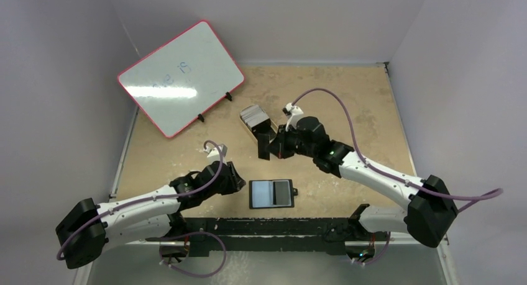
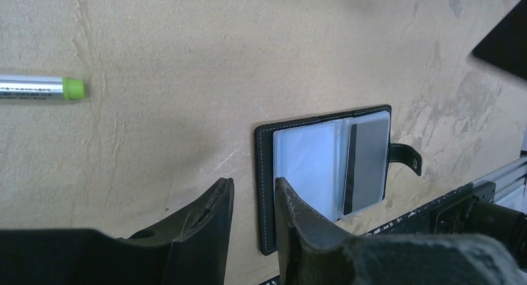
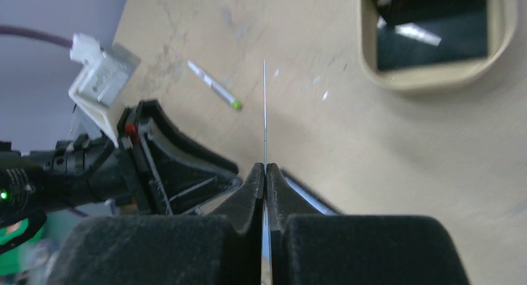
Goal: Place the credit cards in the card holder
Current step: Insert the credit card into the card holder.
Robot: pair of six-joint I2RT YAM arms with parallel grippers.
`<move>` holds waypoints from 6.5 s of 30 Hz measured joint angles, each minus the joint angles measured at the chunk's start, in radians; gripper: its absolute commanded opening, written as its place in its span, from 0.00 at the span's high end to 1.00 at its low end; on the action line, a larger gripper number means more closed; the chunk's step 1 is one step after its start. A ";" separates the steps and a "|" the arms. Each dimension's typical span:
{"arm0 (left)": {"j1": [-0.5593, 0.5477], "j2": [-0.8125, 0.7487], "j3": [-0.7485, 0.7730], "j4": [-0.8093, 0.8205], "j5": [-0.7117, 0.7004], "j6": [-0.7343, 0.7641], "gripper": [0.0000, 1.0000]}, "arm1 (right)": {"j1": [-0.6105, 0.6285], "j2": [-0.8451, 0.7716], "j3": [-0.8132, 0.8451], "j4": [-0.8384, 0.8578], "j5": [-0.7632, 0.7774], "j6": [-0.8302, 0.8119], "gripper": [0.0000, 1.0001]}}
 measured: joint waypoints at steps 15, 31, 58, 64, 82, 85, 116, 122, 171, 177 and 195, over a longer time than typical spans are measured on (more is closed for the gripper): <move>0.000 0.023 -0.050 0.066 0.028 -0.039 0.74 | 0.237 0.026 -0.119 -0.139 0.092 0.409 1.00; 0.000 0.076 -0.056 0.150 0.077 -0.057 0.74 | 0.244 0.021 -0.193 -0.287 0.169 0.478 1.00; 0.000 0.225 -0.060 0.272 0.126 -0.072 0.82 | 0.223 -0.158 -0.340 -0.208 0.161 0.468 1.00; -0.003 0.227 -0.060 0.275 0.130 -0.072 0.83 | 0.210 -0.224 -0.345 -0.185 0.164 0.472 1.00; -0.014 0.249 -0.060 0.293 0.132 -0.075 0.88 | 0.105 -0.183 -0.524 0.076 0.069 0.494 1.00; -0.014 0.253 -0.060 0.297 0.132 -0.076 0.89 | 0.100 -0.183 -0.539 0.113 0.053 0.496 1.00; -0.014 0.282 -0.055 0.323 0.130 -0.098 0.90 | 0.097 -0.137 -0.636 0.292 0.001 0.603 1.00; -0.014 0.290 -0.048 0.325 0.130 -0.098 0.90 | 0.097 -0.110 -0.644 0.325 -0.002 0.615 1.00; -0.016 0.294 -0.035 0.291 0.119 -0.124 0.92 | 0.097 0.003 -0.647 0.443 -0.082 0.613 0.93; -0.020 0.203 -0.034 0.155 0.063 -0.124 0.92 | 0.097 0.113 -0.556 0.438 -0.102 0.575 0.81; -0.020 0.176 -0.015 0.062 0.030 -0.123 0.90 | 0.097 0.129 -0.320 0.100 -0.011 0.428 0.60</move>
